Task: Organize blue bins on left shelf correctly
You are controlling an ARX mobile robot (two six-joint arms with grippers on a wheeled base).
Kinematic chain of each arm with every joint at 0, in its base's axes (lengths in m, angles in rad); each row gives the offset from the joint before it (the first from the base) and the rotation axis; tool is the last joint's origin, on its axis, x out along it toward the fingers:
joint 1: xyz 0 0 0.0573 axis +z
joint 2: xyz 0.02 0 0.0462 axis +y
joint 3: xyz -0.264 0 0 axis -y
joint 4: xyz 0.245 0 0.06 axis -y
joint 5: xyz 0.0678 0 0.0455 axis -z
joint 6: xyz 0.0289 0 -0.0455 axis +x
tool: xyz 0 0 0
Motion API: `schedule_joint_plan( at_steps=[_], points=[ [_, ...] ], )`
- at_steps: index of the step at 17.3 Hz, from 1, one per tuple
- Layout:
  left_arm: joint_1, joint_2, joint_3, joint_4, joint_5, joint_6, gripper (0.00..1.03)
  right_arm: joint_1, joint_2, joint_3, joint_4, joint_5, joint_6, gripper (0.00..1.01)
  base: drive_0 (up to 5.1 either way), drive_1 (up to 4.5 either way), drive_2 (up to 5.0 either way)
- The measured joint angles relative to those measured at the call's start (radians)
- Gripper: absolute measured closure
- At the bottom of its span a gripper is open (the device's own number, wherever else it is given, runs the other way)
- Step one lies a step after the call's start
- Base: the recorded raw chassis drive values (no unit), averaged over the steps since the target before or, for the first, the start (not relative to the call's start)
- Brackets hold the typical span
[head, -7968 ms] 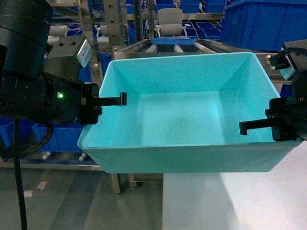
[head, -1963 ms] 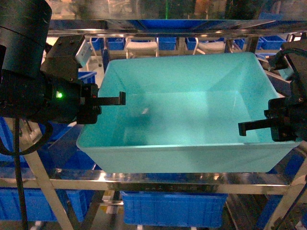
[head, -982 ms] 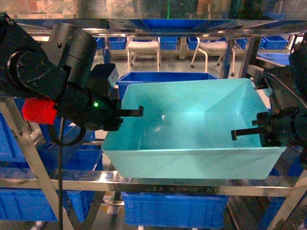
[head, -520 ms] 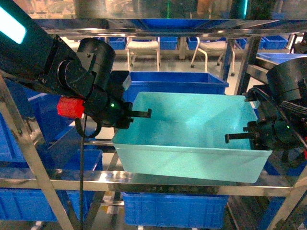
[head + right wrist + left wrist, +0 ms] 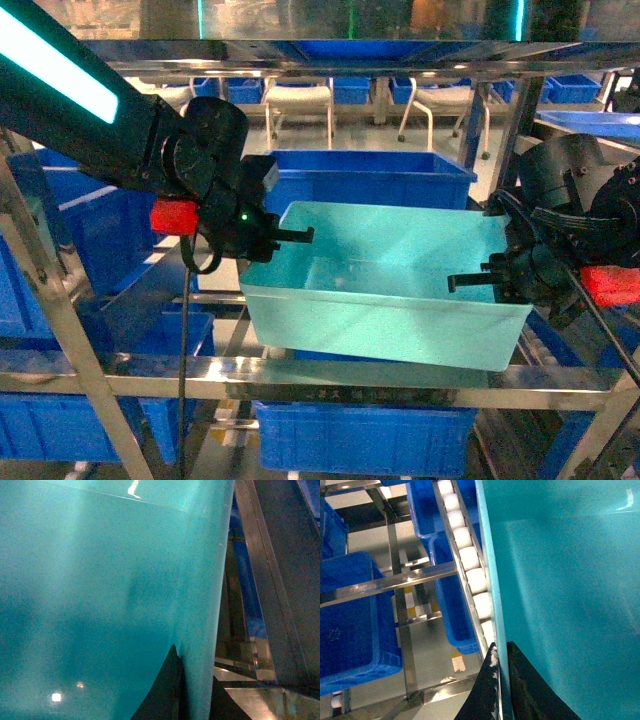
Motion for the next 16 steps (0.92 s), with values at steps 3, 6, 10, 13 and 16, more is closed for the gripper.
schedule_joint_plan(
  at_steps=[3,6,10,13,16],
  points=[
    [-0.014,0.088,0.125,-0.036,0.003,0.021,1.01,-0.015,0.057,0.039,0.009,0.002,-0.010,0.99,0.0,0.00,0.0],
    [0.011,0.123,0.175,-0.074,-0.011,0.025,1.01,0.008,0.108,0.119,-0.044,-0.029,-0.005,0.99,0.0,0.00,0.0],
    [0.024,0.130,0.198,-0.048,0.007,0.065,0.72,0.021,0.113,0.172,-0.060,-0.058,-0.051,0.72,0.0,0.00,0.0],
    [0.020,0.128,0.197,-0.047,0.007,0.076,0.43,0.037,0.113,0.177,-0.056,-0.065,-0.065,0.42,0.0,0.00,0.0],
    [0.013,0.007,0.005,0.076,0.003,0.049,0.12,0.037,0.088,0.113,0.050,-0.053,-0.079,0.11,0.0,0.00,0.0]
  ],
)
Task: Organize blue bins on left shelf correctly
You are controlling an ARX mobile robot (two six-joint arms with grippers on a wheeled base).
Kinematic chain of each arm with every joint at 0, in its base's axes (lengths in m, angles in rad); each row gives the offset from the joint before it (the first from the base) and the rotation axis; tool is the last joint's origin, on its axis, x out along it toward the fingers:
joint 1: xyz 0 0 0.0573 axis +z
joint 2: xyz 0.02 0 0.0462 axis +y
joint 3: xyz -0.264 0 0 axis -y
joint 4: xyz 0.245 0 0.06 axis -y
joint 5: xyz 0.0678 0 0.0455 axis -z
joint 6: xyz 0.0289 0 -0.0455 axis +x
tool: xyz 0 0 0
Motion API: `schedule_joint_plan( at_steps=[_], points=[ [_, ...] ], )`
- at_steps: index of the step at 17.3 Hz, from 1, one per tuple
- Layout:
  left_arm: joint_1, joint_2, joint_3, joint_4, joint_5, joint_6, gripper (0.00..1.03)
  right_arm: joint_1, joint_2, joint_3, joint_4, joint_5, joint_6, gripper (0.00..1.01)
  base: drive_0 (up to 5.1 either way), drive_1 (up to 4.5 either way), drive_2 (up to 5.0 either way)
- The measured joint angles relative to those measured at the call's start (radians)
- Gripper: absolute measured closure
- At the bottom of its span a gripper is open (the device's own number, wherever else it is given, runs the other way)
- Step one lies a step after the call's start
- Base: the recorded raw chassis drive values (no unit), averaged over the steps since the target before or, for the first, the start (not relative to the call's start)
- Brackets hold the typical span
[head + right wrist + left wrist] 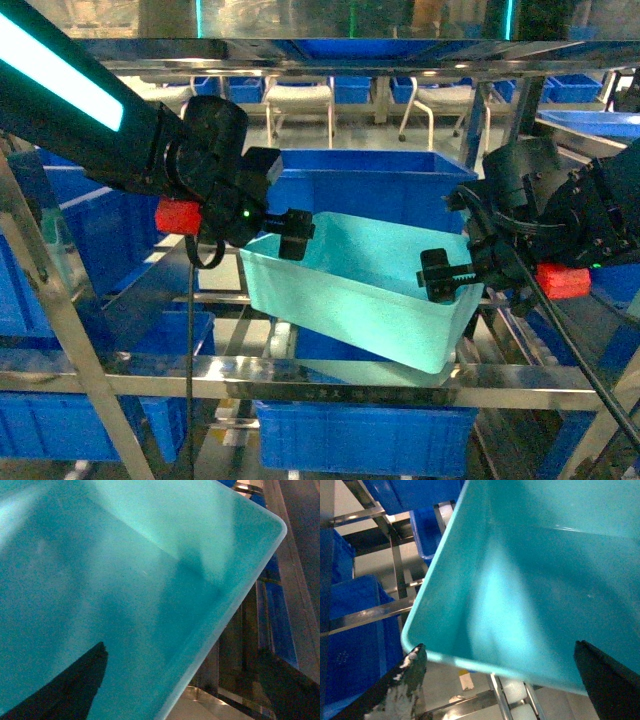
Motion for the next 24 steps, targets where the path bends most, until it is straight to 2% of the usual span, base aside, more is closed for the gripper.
schedule_joint_plan(
  at_steps=[1,2,3,4,6,8,9,11,14,16,20,24],
  points=[
    [0.000,-0.047,-0.053,0.036,-0.008,-0.007,0.05,0.000,-0.025,-0.038,0.016,0.021,-0.003,0.04,0.0,0.00,0.0],
    [-0.003,-0.095,-0.103,0.068,-0.017,-0.009,0.03,0.001,-0.054,-0.077,0.027,0.044,-0.003,0.01,0.0,0.00,0.0],
    [-0.006,-0.194,-0.193,0.084,-0.024,-0.021,0.05,0.001,-0.099,-0.127,0.048,0.087,-0.009,0.04,0.0,0.00,0.0],
    [-0.009,-0.228,-0.265,0.097,-0.033,-0.026,0.05,0.000,-0.137,-0.167,0.064,0.105,-0.008,0.03,0.0,0.00,0.0],
    [-0.018,-0.309,-0.366,0.053,-0.041,-0.034,0.05,0.000,-0.208,-0.261,0.086,0.109,-0.008,0.03,0.0,0.00,0.0],
    [-0.034,-0.416,-0.478,0.013,-0.032,-0.042,0.05,0.000,-0.275,-0.359,0.084,0.100,0.002,0.03,0.0,0.00,0.0],
    [-0.045,-0.499,-0.537,0.013,-0.012,-0.054,0.05,0.001,-0.317,-0.411,0.074,0.078,0.019,0.03,0.0,0.00,0.0],
    [-0.068,-0.597,-0.629,0.009,0.013,-0.063,0.05,0.004,-0.386,-0.476,0.083,0.066,0.040,0.03,0.0,0.00,0.0],
    [-0.100,-0.605,-0.695,-0.124,0.080,-0.082,0.05,0.014,-0.417,-0.525,0.075,0.047,0.073,0.03,0.0,0.00,0.0],
    [-0.132,-0.607,-0.739,-0.174,0.117,-0.094,0.05,0.022,-0.438,-0.578,0.052,0.027,0.107,0.03,0.0,0.00,0.0],
    [-0.163,-0.700,-0.832,-0.169,0.115,-0.108,0.05,0.023,-0.548,-0.660,0.065,0.000,0.150,0.03,0.0,0.00,0.0],
    [-0.157,-0.777,-0.904,-0.184,0.092,-0.114,0.05,0.035,-0.618,-0.754,0.062,-0.027,0.161,0.03,0.0,0.00,0.0]
  ],
)
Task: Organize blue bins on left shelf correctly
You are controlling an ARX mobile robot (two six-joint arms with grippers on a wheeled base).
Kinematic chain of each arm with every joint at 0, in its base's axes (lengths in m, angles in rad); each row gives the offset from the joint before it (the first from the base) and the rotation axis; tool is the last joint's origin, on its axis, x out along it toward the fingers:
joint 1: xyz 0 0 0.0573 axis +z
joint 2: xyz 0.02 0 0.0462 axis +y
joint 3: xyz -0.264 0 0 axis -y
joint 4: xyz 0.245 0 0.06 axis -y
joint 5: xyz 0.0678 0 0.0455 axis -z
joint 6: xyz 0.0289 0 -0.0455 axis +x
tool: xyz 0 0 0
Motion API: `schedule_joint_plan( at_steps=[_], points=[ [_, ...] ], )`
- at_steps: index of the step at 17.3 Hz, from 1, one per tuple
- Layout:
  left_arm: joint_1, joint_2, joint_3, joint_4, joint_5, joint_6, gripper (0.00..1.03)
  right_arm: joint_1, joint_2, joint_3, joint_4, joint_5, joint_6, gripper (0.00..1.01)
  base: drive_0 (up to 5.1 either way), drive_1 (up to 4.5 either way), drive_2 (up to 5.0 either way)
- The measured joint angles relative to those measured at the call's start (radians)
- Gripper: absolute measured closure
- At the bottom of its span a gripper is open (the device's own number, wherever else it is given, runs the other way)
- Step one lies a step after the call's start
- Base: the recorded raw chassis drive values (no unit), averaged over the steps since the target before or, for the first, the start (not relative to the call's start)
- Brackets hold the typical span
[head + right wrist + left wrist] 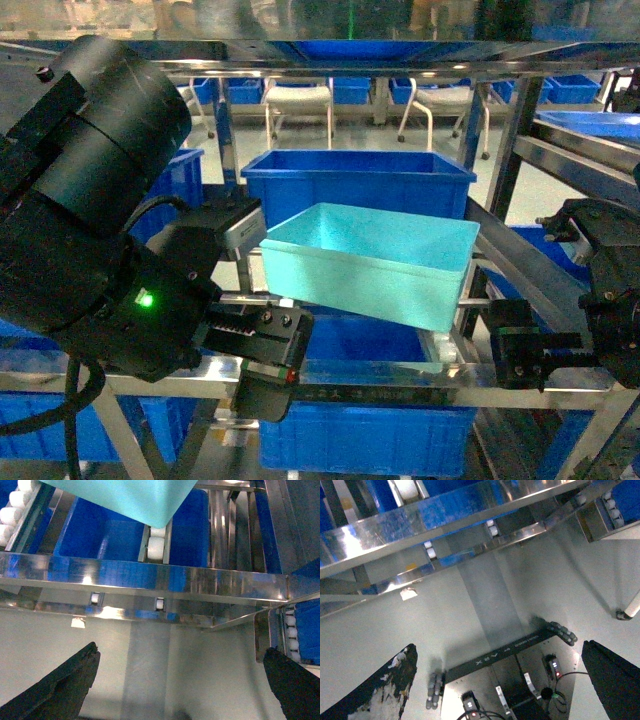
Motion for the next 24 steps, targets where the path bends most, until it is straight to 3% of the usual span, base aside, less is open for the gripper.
schedule_joint_plan(
  at_steps=[2,6,7,8,9,10,11,12,13,14,15,18,19,21,24],
  points=[
    [-0.006,-0.027,-0.027,-0.019,0.010,-0.019,0.05,0.006,-0.027,-0.041,0.010,-0.003,0.009,0.03,0.0,0.00,0.0],
    [-0.014,-0.045,-0.032,0.023,0.012,-0.017,0.05,0.018,-0.067,-0.069,0.031,-0.026,0.009,0.03,0.0,0.00,0.0],
    [-0.014,-0.045,-0.032,0.023,0.012,-0.017,0.05,0.023,-0.002,-0.155,0.408,0.070,-0.032,0.12,0.0,0.00,0.0],
    [-0.038,-0.032,-0.143,0.415,-0.137,0.008,0.12,0.009,0.050,-0.278,0.681,0.126,-0.086,0.25,0.0,0.00,0.0],
    [-0.025,-0.023,-0.314,0.793,-0.339,0.027,0.25,-0.007,0.035,-0.421,0.873,0.122,-0.121,0.38,0.0,0.00,0.0],
    [0.013,-0.045,-0.494,1.078,-0.458,0.036,0.38,-0.042,-0.034,-0.476,0.997,0.116,-0.129,0.49,0.3,0.31,0.3],
    [0.054,-0.105,-0.590,1.283,-0.469,0.037,0.49,-0.072,-0.145,-0.495,1.078,0.105,-0.135,0.62,0.0,0.00,0.0],
    [0.093,-0.221,-0.637,1.478,-0.446,0.037,0.63,-0.082,-0.235,-0.543,1.078,0.075,-0.141,0.77,0.0,0.00,0.0],
    [0.116,-0.308,-0.677,1.508,-0.412,0.037,0.76,-0.089,-0.273,-0.604,1.056,0.049,-0.145,0.89,0.0,0.00,0.0],
    [0.141,-0.381,-0.724,1.394,-0.387,0.037,0.89,-0.110,-0.330,-0.644,1.050,0.042,-0.150,1.00,0.0,0.00,0.0],
    [0.163,-0.435,-0.767,1.353,-0.364,0.036,1.01,-0.130,-0.410,-0.661,1.060,0.037,-0.149,0.99,0.0,0.00,0.0],
    [0.231,-0.653,-0.845,1.258,-0.303,0.040,1.01,-0.161,-0.636,-0.734,0.901,-0.006,-0.149,0.99,0.0,0.00,0.0],
    [0.243,-0.705,-0.871,1.217,-0.284,0.039,1.01,-0.216,-0.712,-0.745,0.847,-0.069,-0.149,0.99,0.0,0.00,0.0],
    [0.272,-0.839,-0.898,1.130,-0.254,0.040,1.01,-0.237,-0.926,-0.746,0.634,-0.081,-0.149,0.99,0.0,0.00,0.0],
    [0.300,-0.906,-0.912,1.075,-0.217,0.040,1.01,-0.237,-1.006,-0.747,0.578,-0.084,-0.149,0.99,0.0,0.00,0.0]
  ],
)
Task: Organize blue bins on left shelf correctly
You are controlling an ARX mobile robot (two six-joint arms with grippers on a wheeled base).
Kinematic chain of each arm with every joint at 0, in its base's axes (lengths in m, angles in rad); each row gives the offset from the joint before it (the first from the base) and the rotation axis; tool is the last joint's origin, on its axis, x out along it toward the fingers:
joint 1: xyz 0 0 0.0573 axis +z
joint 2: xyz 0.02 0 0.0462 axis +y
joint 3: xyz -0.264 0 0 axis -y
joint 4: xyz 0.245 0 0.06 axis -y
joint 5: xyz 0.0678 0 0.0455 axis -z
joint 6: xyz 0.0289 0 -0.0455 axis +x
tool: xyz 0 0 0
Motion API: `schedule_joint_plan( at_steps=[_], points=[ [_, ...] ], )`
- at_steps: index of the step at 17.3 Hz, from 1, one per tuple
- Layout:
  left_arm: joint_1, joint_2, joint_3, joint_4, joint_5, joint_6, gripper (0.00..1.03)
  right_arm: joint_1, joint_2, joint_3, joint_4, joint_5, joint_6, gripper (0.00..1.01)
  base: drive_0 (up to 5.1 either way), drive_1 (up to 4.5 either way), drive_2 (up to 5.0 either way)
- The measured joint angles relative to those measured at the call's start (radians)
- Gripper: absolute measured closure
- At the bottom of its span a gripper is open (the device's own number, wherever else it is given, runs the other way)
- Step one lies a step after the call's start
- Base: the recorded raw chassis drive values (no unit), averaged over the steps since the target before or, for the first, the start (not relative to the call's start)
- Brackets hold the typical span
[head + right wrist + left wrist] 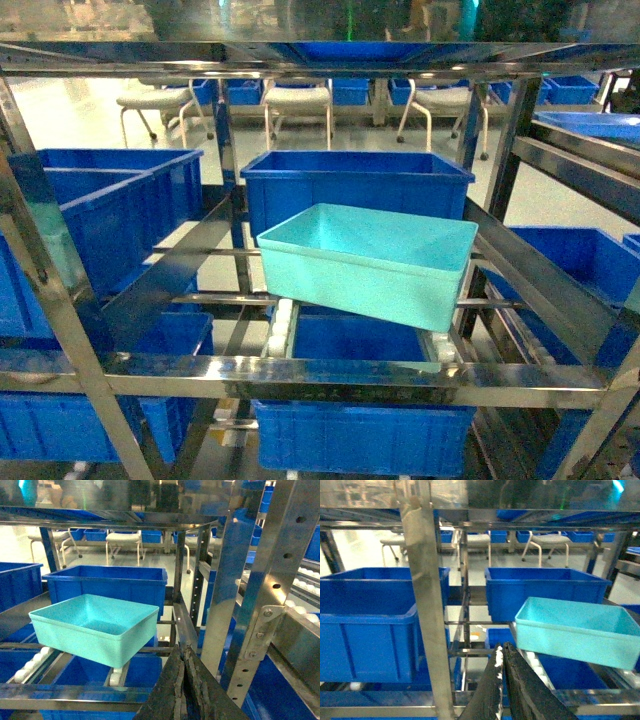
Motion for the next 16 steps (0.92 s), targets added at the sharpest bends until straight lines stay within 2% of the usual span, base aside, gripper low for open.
schedule_joint_plan(
  at_steps=[2,4,5,8,13,16],
  points=[
    [0.039,-0.034,-0.007,-0.027,0.040,0.001,1.01,0.000,-0.040,-0.005,-0.036,0.000,0.000,0.99,0.0,0.00,0.0],
    [0.060,-0.066,-0.013,-0.057,0.048,0.000,1.01,0.000,-0.071,-0.011,-0.066,0.000,0.000,0.99,0.0,0.00,0.0],
    [0.069,-0.130,-0.020,-0.109,0.048,0.000,1.01,0.000,-0.127,-0.018,-0.126,0.000,0.000,0.99,0.0,0.00,0.0],
    [0.061,-0.198,-0.023,-0.168,0.059,0.001,1.01,0.000,-0.190,-0.018,-0.169,0.000,0.000,0.99,0.0,0.00,0.0],
    [0.061,-0.420,-0.023,-0.369,0.058,0.001,1.01,0.000,-0.402,-0.019,-0.368,0.000,0.000,0.99,0.0,0.00,0.0],
    [0.061,-0.499,-0.023,-0.446,0.058,0.001,1.01,0.000,-0.480,-0.019,-0.441,0.000,0.000,0.99,0.0,0.00,0.0]
  ],
)
